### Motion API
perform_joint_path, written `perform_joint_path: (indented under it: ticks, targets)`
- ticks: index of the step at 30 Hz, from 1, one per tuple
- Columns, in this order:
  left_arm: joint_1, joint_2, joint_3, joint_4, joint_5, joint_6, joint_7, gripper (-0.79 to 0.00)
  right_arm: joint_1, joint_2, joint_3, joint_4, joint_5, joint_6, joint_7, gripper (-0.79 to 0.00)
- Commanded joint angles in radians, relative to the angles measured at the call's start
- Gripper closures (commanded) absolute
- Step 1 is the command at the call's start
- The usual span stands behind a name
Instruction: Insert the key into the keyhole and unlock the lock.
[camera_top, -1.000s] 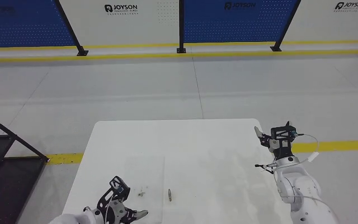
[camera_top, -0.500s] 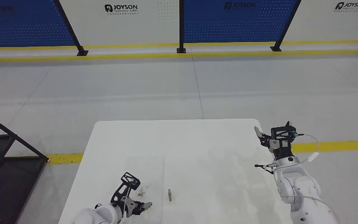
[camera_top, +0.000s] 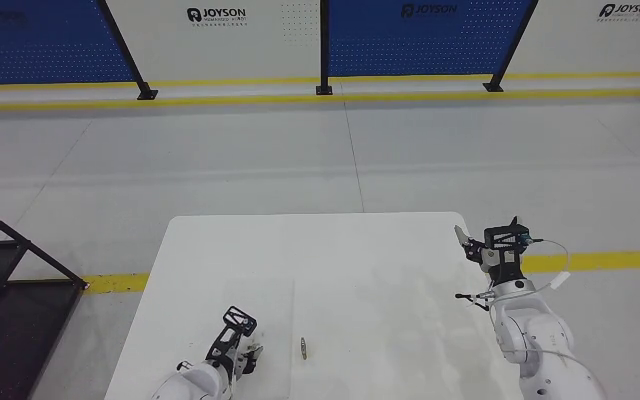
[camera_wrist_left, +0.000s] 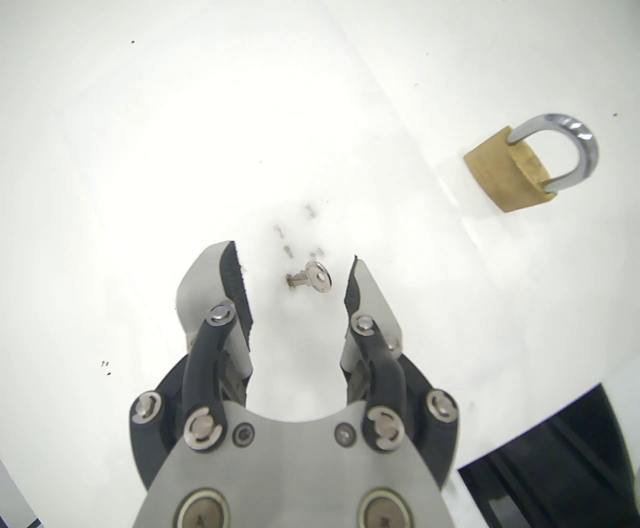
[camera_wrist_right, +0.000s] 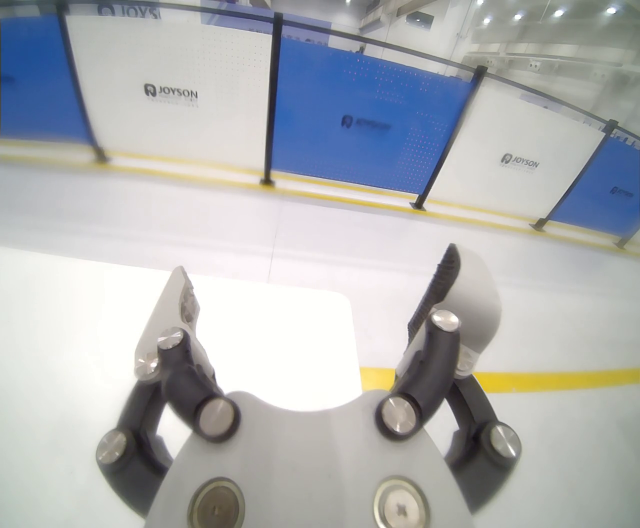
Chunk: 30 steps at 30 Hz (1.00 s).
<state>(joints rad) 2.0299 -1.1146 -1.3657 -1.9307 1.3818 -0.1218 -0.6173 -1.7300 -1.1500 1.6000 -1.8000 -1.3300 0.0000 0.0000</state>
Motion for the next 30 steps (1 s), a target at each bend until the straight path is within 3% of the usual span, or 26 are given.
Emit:
perform_joint_path:
  ticks: [1, 5, 12, 22, 30]
  targets:
    - [-0.003, -0.001, 0.007, 0.004, 0.004, 0.006, 0.005, -0.388, 0.0, 0.0, 0.0, 0.0, 0.0, 0.0, 0.0, -0.785]
    - [-0.009, -0.001, 0.011, 0.007, 0.008, 0.006, 0.011, -0.363, 0.0, 0.0, 0.0, 0.0, 0.0, 0.0, 0.0, -0.785]
    - [-0.011, 0.0, 0.012, 0.009, 0.009, 0.007, 0.016, -0.206, 0.0, 0.0, 0.0, 0.0, 0.0, 0.0, 0.0, -0.785]
    - [-0.01, 0.002, 0.004, 0.001, 0.014, 0.009, 0.02, -0.157, 0.0, 0.0, 0.0, 0.0, 0.0, 0.0, 0.0, -0.785]
    - [-0.012, 0.003, 0.001, -0.002, 0.014, 0.013, 0.022, -0.022, 0.0, 0.0, 0.0, 0.0, 0.0, 0.0, 0.0, -0.785]
